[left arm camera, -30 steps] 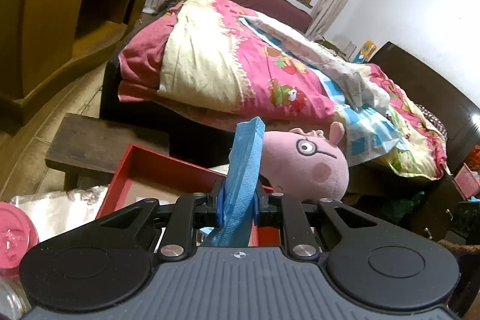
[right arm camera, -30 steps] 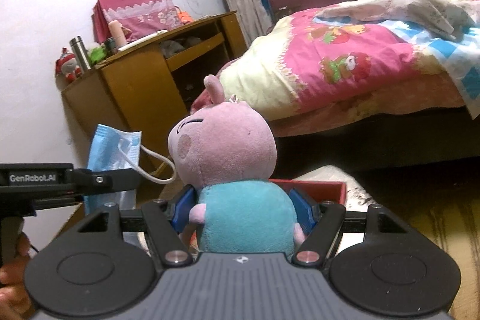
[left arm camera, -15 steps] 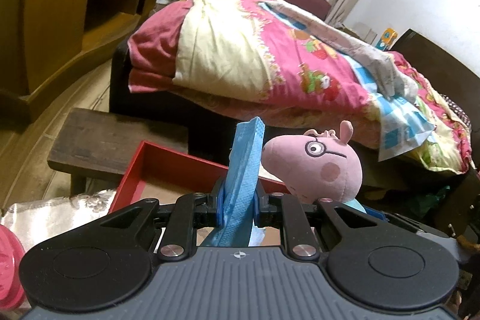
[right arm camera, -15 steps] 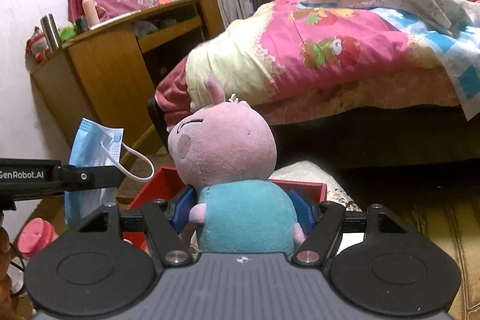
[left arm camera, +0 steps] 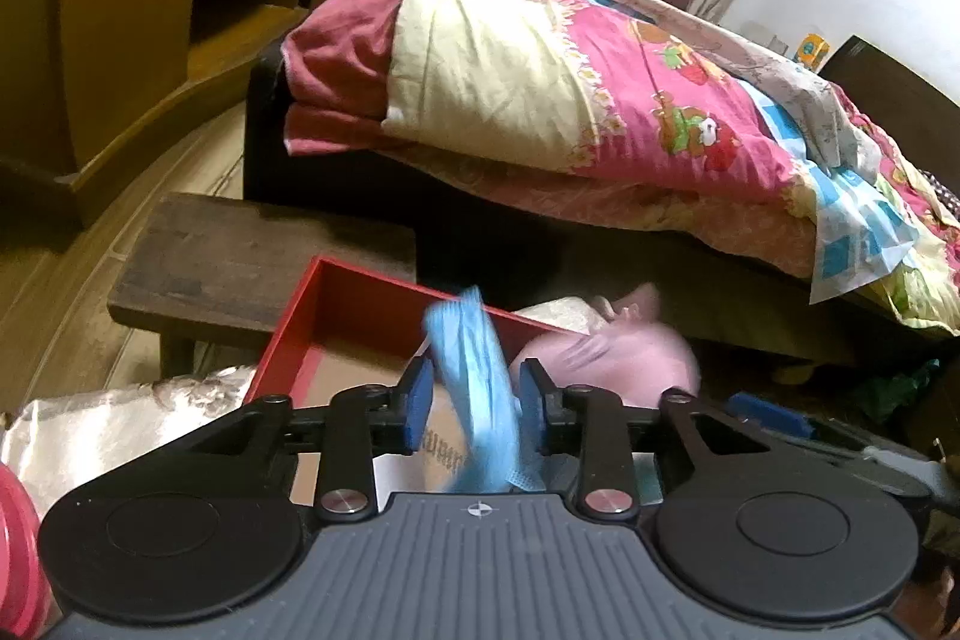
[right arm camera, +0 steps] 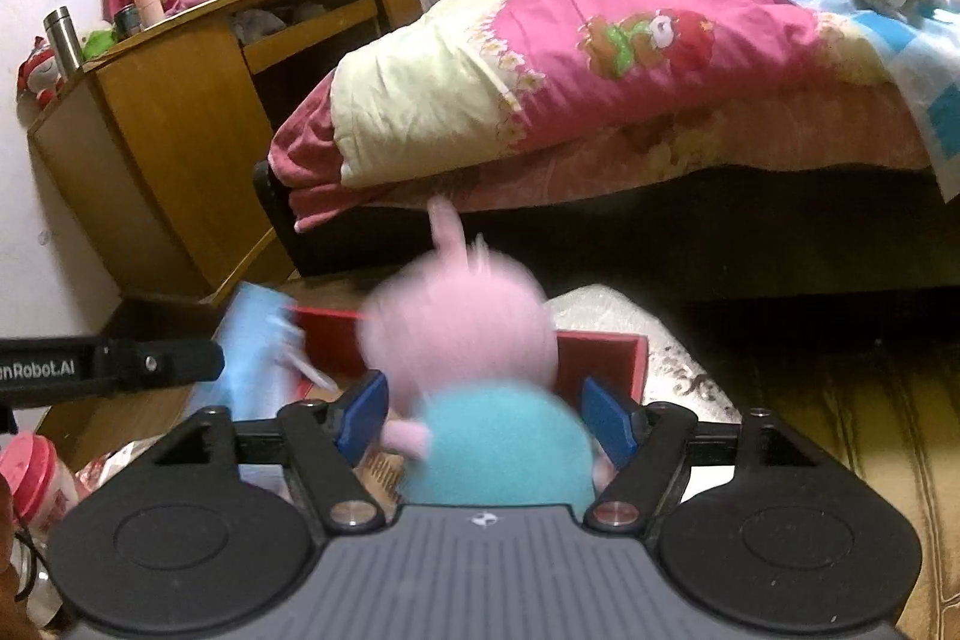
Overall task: Organize soft objects
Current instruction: 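Lower the mask and pig plush into the red box and open both grippers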
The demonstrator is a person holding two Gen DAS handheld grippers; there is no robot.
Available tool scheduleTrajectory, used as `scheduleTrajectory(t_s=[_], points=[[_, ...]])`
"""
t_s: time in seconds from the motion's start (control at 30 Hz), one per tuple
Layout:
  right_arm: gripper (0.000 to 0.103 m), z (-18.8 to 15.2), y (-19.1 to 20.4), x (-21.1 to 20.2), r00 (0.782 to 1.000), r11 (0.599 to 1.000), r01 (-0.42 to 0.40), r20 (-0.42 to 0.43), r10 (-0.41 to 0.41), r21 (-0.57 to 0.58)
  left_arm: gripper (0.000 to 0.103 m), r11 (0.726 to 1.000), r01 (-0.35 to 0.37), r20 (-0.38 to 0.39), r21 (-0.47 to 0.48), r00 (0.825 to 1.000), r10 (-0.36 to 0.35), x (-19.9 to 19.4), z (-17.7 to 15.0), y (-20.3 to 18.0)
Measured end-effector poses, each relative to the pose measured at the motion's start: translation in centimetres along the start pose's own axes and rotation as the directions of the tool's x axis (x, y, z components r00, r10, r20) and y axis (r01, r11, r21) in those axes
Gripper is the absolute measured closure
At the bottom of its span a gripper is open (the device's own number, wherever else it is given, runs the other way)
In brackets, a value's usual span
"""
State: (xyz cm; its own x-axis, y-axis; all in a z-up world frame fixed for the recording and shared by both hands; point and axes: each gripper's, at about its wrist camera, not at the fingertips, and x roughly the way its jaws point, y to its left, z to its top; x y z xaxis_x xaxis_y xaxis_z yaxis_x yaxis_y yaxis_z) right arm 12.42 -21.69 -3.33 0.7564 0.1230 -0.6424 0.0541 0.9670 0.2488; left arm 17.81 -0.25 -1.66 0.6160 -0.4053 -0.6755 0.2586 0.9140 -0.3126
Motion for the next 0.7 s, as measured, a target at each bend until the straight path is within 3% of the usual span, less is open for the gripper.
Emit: scheduleTrajectory(t_s=[0.27, 0.7], points=[[0.056, 0.4, 0.1, -1.6, 0.999, 1.0, -0.001, 0.032, 0.001, 0.002, 0.059, 0.999, -0.022, -0.004, 0.033, 1.0, 0.023, -1.6, -0.8, -0.7], [0.056, -1.3, 2.4, -4.2, 0.998, 0.997, -0.055, 0.019, 0.056, -0.056, 0.057, 0.995, -0.074, -0.031, 0.072, 0.997, 0.077, -4.4, -3.6, -0.4]])
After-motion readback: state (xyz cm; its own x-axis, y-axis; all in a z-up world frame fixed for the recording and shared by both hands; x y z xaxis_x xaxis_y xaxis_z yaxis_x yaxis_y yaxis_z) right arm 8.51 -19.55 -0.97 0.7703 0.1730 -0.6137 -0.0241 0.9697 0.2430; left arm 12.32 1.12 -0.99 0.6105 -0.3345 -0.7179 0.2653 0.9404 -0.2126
